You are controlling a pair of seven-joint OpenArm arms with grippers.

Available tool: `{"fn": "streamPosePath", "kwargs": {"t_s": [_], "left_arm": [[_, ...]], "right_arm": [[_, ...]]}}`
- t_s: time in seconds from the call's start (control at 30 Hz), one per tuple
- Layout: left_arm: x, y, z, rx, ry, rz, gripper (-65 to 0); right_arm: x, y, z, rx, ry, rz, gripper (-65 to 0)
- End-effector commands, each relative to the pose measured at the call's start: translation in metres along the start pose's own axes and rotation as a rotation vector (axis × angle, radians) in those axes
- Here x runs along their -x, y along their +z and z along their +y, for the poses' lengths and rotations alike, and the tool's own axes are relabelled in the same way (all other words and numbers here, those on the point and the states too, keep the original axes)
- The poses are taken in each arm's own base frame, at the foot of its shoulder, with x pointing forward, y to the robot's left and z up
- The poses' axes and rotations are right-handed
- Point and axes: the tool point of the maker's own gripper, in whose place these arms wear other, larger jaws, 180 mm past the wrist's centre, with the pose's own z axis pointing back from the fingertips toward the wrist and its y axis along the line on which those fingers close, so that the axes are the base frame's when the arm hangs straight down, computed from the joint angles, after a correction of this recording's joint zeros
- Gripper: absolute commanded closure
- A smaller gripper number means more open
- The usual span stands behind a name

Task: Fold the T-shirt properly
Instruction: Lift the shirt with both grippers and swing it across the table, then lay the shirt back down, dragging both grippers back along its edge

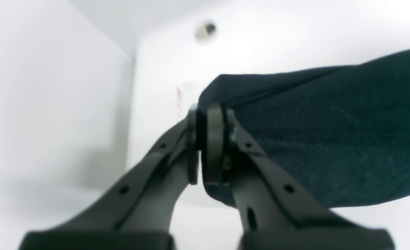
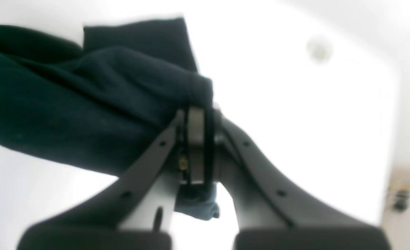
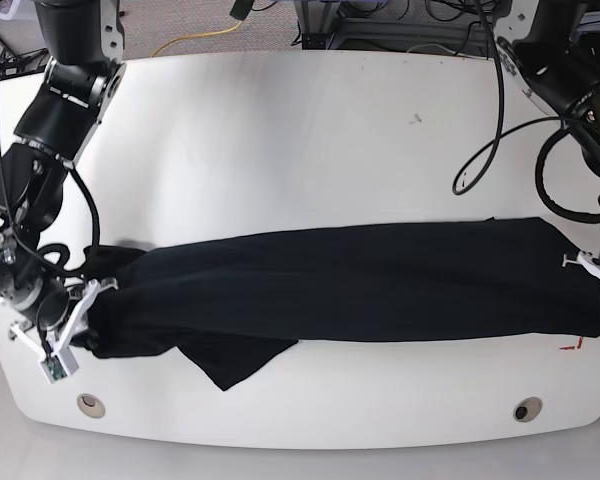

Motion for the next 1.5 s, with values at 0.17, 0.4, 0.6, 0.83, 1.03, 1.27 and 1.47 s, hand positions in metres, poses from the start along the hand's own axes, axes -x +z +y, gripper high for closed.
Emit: {"fn": "streamPosePath", "kwargs": {"t_s": [0.17,0.4,0.6,0.83,1.03,1.27,1.47], "left_arm": [[-0.079,0.021,0.059,-0.144,-0.033,-0.195,0.0],[-0.124,0.033,0.094,-0.208,-0.004,-0.299,0.0],[-0.154,0.042,0.14,-0.25,0.053,-0.352,0.0],[-0.205,0.05,0.173,-0.245,0.082,-0.428,0.0],[-0.228,0.053,0.169,-0.229,0.053,-0.457,0.0],[-0.215,0.034,0.152,-0.188,0.039,-0.41,0.0],[-0.182,0.017,0.132,-0.15,0.033,-0.346,0.0]], "right_arm": [[-0.093,0.006,-0.034,0.062,0.093,-0.108,0.0],[-0.164,0.013,-0.039,0.06,0.165,-0.174,0.0],[-0.222,0.032,-0.043,0.079,0.227,-0.229,0.0],[-0.271,0.059,-0.047,0.114,0.282,-0.287,0.0],[-0.267,0.067,-0.055,0.152,0.314,-0.271,0.0],[-0.22,0.051,-0.057,0.146,0.281,-0.223,0.0],[-0.157,0.033,-0.047,0.128,0.241,-0.154,0.0]]}}
